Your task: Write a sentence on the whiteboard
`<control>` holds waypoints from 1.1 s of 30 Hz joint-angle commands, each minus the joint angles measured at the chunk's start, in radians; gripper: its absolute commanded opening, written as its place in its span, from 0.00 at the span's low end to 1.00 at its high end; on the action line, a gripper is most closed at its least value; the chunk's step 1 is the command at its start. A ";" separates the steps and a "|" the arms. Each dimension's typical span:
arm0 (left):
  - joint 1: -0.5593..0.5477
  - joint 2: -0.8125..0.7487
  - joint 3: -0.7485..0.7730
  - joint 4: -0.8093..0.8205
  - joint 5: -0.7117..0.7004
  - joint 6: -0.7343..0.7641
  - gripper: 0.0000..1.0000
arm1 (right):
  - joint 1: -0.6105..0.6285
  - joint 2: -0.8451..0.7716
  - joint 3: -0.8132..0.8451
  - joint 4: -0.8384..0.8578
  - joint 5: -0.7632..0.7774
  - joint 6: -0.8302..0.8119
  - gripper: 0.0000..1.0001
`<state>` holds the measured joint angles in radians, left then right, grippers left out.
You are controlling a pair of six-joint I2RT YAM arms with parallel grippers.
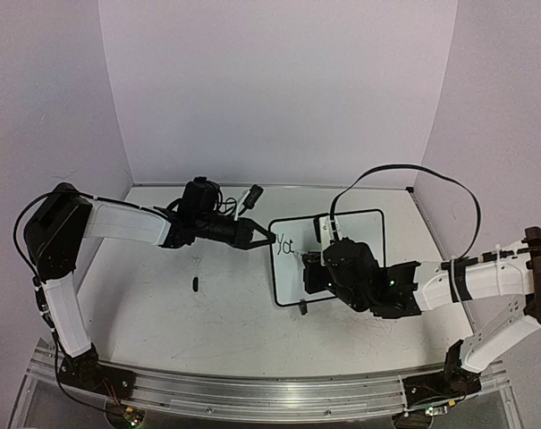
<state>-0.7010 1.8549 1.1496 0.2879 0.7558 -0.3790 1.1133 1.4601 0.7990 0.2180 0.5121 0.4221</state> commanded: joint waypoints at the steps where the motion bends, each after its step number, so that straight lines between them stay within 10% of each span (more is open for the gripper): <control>1: 0.002 -0.007 0.013 0.020 0.039 -0.020 0.00 | -0.016 -0.012 0.051 -0.027 0.082 -0.026 0.00; 33: 0.001 -0.002 0.015 0.020 0.043 -0.021 0.00 | -0.042 -0.006 0.068 0.000 0.042 -0.055 0.00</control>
<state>-0.7002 1.8549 1.1496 0.2886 0.7567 -0.3855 1.0885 1.4601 0.8455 0.2104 0.5365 0.3683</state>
